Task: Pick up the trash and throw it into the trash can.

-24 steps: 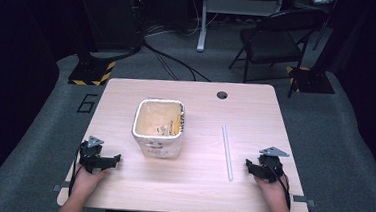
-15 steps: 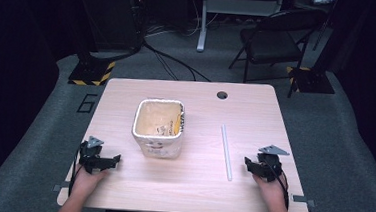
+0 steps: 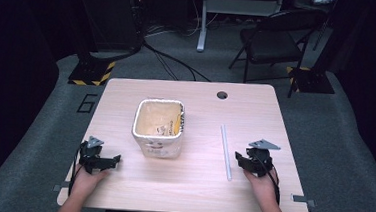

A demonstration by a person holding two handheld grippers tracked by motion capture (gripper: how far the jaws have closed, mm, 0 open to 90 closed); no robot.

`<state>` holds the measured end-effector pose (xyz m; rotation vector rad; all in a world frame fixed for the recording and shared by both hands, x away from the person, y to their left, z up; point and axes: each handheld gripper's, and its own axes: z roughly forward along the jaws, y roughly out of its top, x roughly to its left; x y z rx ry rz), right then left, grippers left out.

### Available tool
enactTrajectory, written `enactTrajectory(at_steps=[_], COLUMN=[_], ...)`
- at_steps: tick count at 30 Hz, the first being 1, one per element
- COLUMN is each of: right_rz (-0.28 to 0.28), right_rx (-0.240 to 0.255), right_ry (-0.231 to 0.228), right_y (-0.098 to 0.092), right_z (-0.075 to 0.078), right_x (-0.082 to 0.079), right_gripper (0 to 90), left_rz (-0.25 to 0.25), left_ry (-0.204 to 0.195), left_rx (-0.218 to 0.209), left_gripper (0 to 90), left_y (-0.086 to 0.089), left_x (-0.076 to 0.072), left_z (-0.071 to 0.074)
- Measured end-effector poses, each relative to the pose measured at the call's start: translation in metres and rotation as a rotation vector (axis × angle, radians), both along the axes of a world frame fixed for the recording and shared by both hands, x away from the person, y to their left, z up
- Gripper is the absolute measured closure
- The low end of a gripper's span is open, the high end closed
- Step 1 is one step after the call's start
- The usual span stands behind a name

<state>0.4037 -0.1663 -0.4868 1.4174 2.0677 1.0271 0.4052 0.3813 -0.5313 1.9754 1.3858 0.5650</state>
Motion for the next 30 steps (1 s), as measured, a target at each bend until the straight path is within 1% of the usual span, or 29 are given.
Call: enactTrajectory(at_steps=[1, 2, 3, 4, 5, 8, 11, 12, 17, 18, 20, 22, 23, 25, 28, 30], right_rz=[0.000, 0.009, 0.016, 0.016, 0.020, 0.032, 0.030, 0.026, 0.034, 0.035, 0.045, 0.058, 0.058, 0.068, 0.073, 0.077], right_rx=[0.000, -0.017, -0.028, -0.028, -0.038, -0.046, -0.039, -0.029, -0.033, -0.026, -0.027, -0.031, -0.031, -0.044, -0.049, -0.058], right_ry=[0.000, -0.004, -0.004, -0.004, 0.003, 0.010, 0.010, 0.016, 0.021, 0.029, 0.031, 0.047, 0.047, 0.055, 0.064, 0.075], right_y=[0.000, 0.006, 0.009, 0.009, 0.014, 0.020, 0.022, 0.024, 0.026, 0.027, 0.028, 0.030, 0.030, 0.031, 0.032, 0.033], right_z=[0.000, -0.001, -0.002, -0.002, -0.004, -0.005, -0.006, -0.007, -0.011, -0.014, -0.015, -0.018, -0.018, -0.022, -0.024, -0.027], right_x=[0.000, 0.001, 0.001, 0.001, 0.002, 0.003, 0.003, 0.003, 0.001, 0.000, 0.000, 0.000, 0.000, -0.001, -0.001, -0.001], right_gripper=[49.4, 50.4, 50.5, 50.5, 51.4, 51.4, 52.0, 52.5, 55.4, 56.6, 57.4, 60.7, 60.7, 64.4, 66.0, 67.7], left_rz=[0.000, -0.002, -0.003, -0.003, -0.003, -0.003, -0.003, -0.002, -0.003, -0.002, -0.003, -0.003, -0.004, -0.003, -0.003, -0.003], left_ry=[0.000, -0.001, 0.000, 0.000, 0.001, 0.000, -0.001, 0.000, -0.001, 0.000, -0.001, 0.003, 0.002, -0.001, 0.003, -0.001], left_rx=[0.000, 0.001, 0.001, 0.001, 0.001, 0.001, 0.001, 0.000, 0.001, 0.000, 0.001, 0.003, 0.003, 0.001, 0.002, 0.001], left_gripper=[0.3, 0.3, 0.3, 0.3, 0.3, 0.3, 0.3, 0.3, 0.3, 0.2, 0.3, 0.2, 0.2, 0.2, 0.3, 0.3], left_y=[0.000, 0.000, 0.000, 0.000, 0.000, 0.000, 0.000, 0.000, 0.000, 0.000, 0.000, 0.000, 0.000, 0.000, 0.000, 0.000], left_x=[0.000, 0.000, 0.000, 0.000, 0.000, 0.000, 0.000, 0.000, 0.000, 0.000, 0.000, 0.000, 0.000, 0.000, 0.000, 0.000], left_z=[0.000, 0.000, 0.000, 0.000, 0.000, 0.000, 0.000, 0.000, 0.000, 0.000, 0.000, 0.000, 0.000, 0.000, 0.000, 0.000])
